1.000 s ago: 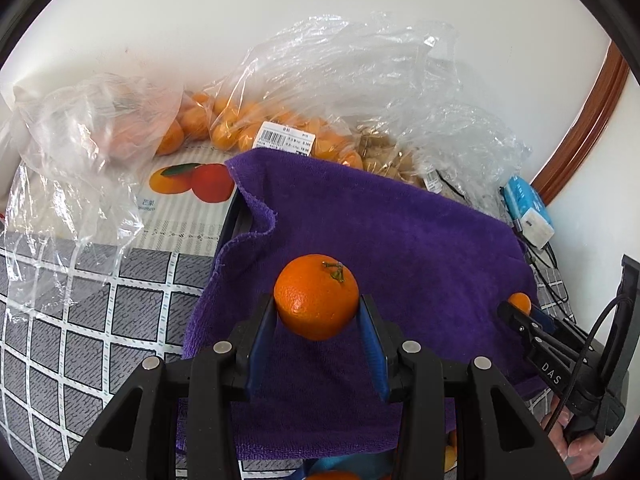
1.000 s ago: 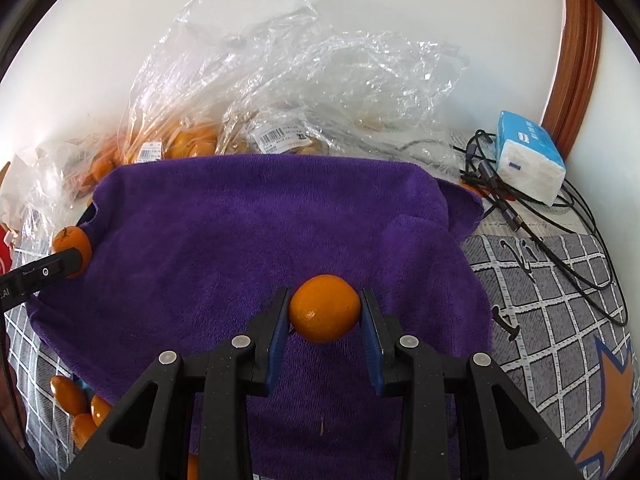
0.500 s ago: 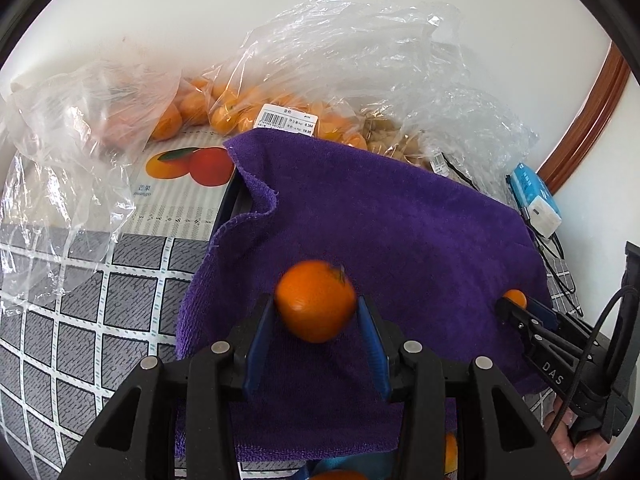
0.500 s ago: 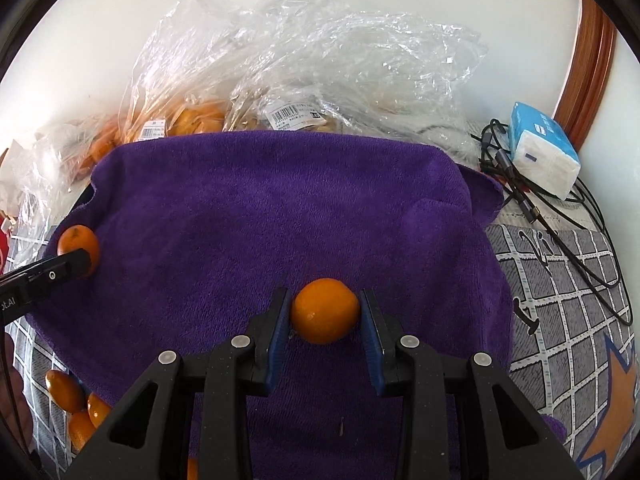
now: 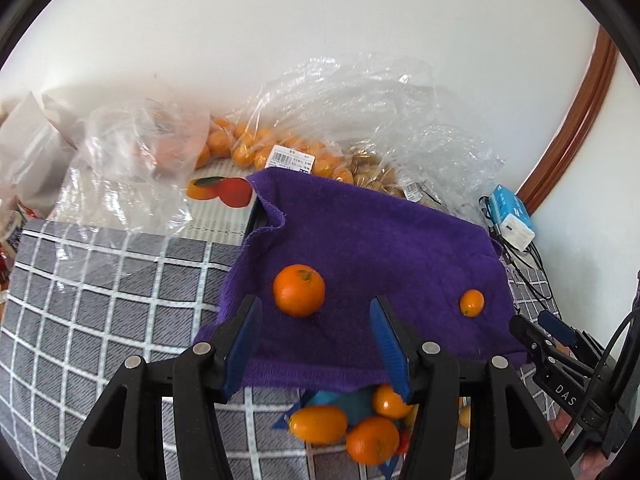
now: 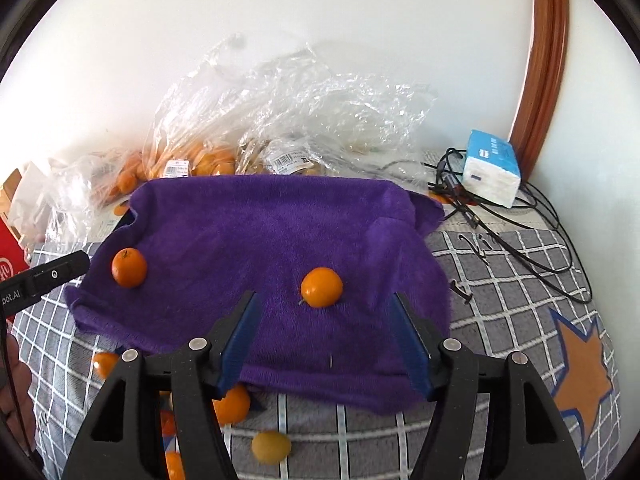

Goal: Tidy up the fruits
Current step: 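Grasp a pale yellow citrus with the right tool while the left tool returns to the fruit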

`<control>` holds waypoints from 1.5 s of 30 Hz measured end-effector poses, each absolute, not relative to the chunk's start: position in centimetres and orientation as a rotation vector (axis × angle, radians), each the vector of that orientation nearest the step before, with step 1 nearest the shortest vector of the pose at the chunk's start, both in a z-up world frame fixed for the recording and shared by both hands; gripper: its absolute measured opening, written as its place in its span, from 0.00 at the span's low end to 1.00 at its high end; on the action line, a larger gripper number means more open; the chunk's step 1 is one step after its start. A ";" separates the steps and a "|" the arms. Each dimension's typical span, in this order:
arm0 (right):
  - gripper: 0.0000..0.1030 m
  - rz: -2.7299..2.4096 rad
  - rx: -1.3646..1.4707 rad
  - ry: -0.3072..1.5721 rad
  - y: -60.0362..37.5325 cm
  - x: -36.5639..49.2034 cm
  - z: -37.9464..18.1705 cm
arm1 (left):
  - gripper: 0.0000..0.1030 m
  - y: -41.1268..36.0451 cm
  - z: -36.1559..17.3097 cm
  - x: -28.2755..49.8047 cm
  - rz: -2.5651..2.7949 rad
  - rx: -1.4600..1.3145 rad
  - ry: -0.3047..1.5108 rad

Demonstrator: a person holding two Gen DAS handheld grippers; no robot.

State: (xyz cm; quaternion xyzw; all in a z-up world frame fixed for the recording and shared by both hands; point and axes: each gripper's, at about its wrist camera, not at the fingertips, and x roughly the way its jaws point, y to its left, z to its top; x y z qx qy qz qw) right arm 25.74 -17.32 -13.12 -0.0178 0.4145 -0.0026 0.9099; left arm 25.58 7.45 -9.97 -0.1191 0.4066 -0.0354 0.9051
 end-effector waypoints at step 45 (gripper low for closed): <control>0.45 0.099 -0.065 0.901 -14.2 17.4 -19.4 | 0.52 10.9 -15.0 14.3 0.037 -0.232 0.855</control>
